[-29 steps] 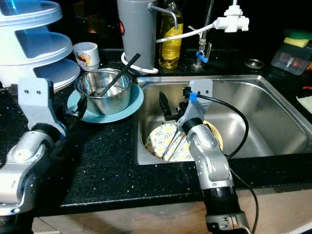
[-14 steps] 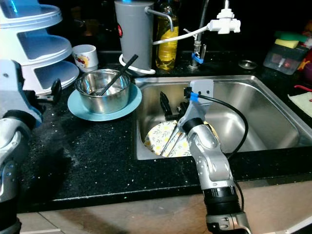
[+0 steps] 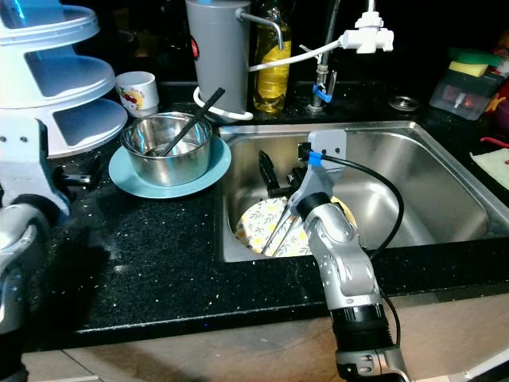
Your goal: Kitchen organization
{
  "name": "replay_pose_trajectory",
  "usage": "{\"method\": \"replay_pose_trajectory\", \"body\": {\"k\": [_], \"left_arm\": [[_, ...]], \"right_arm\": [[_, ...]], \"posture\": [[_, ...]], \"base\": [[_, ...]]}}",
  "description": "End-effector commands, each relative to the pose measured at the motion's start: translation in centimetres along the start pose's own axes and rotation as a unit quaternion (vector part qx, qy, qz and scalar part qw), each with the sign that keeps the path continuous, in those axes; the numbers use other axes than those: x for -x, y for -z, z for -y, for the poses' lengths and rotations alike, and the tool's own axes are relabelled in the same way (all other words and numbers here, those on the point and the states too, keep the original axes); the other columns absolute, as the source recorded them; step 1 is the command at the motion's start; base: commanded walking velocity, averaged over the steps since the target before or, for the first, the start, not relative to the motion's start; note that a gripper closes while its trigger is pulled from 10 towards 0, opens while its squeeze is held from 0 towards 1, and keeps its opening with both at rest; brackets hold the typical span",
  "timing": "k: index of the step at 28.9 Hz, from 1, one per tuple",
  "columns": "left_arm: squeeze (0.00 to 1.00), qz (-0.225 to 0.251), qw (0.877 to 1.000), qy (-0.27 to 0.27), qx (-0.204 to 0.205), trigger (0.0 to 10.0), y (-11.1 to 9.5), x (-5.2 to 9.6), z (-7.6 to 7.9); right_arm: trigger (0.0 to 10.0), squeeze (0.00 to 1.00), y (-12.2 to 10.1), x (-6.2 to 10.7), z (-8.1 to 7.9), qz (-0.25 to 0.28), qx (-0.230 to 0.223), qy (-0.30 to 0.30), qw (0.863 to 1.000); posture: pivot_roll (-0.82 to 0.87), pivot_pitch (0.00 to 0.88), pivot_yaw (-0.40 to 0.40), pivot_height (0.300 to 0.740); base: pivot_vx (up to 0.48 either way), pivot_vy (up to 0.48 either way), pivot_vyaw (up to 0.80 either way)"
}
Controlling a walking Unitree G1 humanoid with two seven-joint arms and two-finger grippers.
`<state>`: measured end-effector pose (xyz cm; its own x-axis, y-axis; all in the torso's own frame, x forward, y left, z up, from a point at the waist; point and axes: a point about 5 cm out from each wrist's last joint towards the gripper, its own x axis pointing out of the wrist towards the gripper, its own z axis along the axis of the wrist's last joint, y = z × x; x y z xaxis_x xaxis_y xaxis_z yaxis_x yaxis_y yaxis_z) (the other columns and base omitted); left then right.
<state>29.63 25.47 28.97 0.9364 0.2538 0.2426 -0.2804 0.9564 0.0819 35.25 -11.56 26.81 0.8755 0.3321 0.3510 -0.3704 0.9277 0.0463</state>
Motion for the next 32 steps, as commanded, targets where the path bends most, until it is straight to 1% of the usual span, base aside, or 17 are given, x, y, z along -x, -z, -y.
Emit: {"method": "replay_pose_trajectory", "body": {"k": [1, 2, 3, 4, 9, 13, 15, 19, 20, 25, 26, 27, 28, 29, 30, 31, 32], "left_arm": [[0.00, -0.023, 1.000, -0.004, -0.003, 10.0, 1.0, 0.1, -0.2], [0.00, -0.033, 0.999, -0.012, 0.012, 10.0, 1.2, 0.1, -0.4], [0.00, -0.035, 0.999, -0.016, 0.014, 10.0, 1.3, 0.2, -0.5], [0.00, -0.030, 0.999, -0.026, 0.013, 10.0, 1.2, 0.2, -0.7], [0.00, -0.026, 0.999, -0.031, 0.011, 10.0, 1.1, 0.3, -0.8], [0.00, -0.022, 0.998, -0.055, 0.003, 10.0, 0.9, 0.2, -1.6], [0.00, -0.026, 0.997, -0.067, -0.009, 10.0, 1.0, 0.2, -2.2], [0.00, -0.028, 0.997, -0.072, -0.015, 10.0, 1.0, 0.2, -2.4], [0.00, -0.030, 0.997, -0.075, -0.022, 10.0, 0.9, 0.2, -2.7], [0.00, -0.031, 0.996, -0.069, -0.040, 10.0, 0.7, 0.0, -3.0], [0.00, -0.023, 0.997, -0.059, -0.051, 10.0, 0.2, -0.4, -3.1], [0.00, -0.023, 0.997, -0.059, -0.051, 10.0, 0.2, -0.4, -3.1], [0.00, -0.009, 0.997, -0.051, -0.057, 10.0, -0.4, -0.9, -3.2], [0.00, -0.009, 0.997, -0.051, -0.057, 10.0, -0.4, -0.9, -3.2], [0.00, 0.014, 0.997, -0.045, -0.055, 10.0, -1.4, -1.5, -3.4], [0.00, 0.014, 0.997, -0.045, -0.055, 10.0, -1.4, -1.5, -3.4], [0.06, 0.035, 0.997, -0.040, -0.051, 10.0, -2.3, -1.9, -3.5]], "right_arm": [[10.0, 0.00, 0.2, 0.0, 0.1, -0.009, 0.003, 0.000, 1.000], [10.0, 0.00, 0.2, 0.0, 0.1, -0.009, 0.003, -0.001, 1.000], [10.0, 0.00, 0.3, 0.0, 0.1, -0.010, 0.002, -0.002, 1.000], [10.0, 0.00, 0.3, 0.0, 0.0, -0.012, 0.002, -0.003, 1.000], [10.0, 0.00, 0.3, 0.0, 0.0, -0.013, 0.002, -0.004, 1.000], [10.0, 0.00, 0.3, 0.0, -0.1, -0.014, 0.002, -0.007, 1.000], [10.0, 0.00, 0.3, 0.0, -0.1, -0.014, 0.002, -0.008, 1.000], [10.0, 0.00, 0.3, 0.0, -0.1, -0.014, 0.002, -0.009, 1.000], [10.0, 0.00, 0.3, 0.0, -0.2, -0.014, 0.002, -0.010, 1.000], [10.0, 0.00, 0.3, -0.1, -0.2, -0.014, 0.001, -0.011, 1.000], [10.0, 0.00, 0.4, -0.2, -0.2, -0.015, 0.001, -0.012, 1.000], [10.0, 0.00, 0.4, -0.2, -0.2, -0.015, 0.001, -0.012, 1.000], [10.0, 0.00, 0.4, -0.3, -0.2, -0.015, 0.001, -0.014, 1.000], [10.0, 0.00, 0.4, -0.3, -0.2, -0.015, 0.001, -0.014, 1.000], [10.0, 0.00, 0.4, -0.4, -0.3, -0.015, 0.001, -0.016, 1.000], [10.0, 0.00, 0.4, -0.4, -0.3, -0.015, 0.001, -0.016, 1.000], [10.0, 0.00, 0.3, -0.4, -0.3, -0.015, 0.001, -0.018, 1.000]], "posture": [[0.05, 0.192, -0.032, 0.740], [0.05, 0.195, -0.034, 0.740], [0.05, 0.197, -0.035, 0.740], [0.05, 0.199, -0.036, 0.740], [0.05, 0.199, -0.037, 0.740], [0.05, 0.201, -0.037, 0.740], [0.05, 0.200, -0.039, 0.740], [0.05, 0.201, -0.040, 0.740], [0.05, 0.201, -0.041, 0.740], [0.05, 0.199, -0.044, 0.740], [0.05, 0.199, -0.044, 0.740], [0.05, 0.199, -0.044, 0.740], [0.05, 0.198, -0.048, 0.740], [0.05, 0.198, -0.048, 0.740], [0.05, 0.198, -0.048, 0.740], [0.05, 0.198, -0.048, 0.740], [0.05, 0.198, -0.048, 0.740]], "base": [[0.000, -0.480, 0.00], [0.000, 0.000, 0.00], [0.000, 0.000, 0.00], [0.000, 0.000, 0.00], [0.000, 0.000, 0.00], [0.000, 0.000, 0.00], [0.000, 0.000, 0.00], [0.000, 0.000, 0.00], [0.000, 0.000, 0.00], [0.000, 0.000, 0.00], [0.000, 0.000, 0.00], [0.000, 0.000, 0.00], [0.000, 0.000, 0.00], [0.000, 0.000, 0.00], [0.000, 0.000, 0.00], [0.000, 0.000, 0.00], [0.000, 0.000, 0.00]]}}
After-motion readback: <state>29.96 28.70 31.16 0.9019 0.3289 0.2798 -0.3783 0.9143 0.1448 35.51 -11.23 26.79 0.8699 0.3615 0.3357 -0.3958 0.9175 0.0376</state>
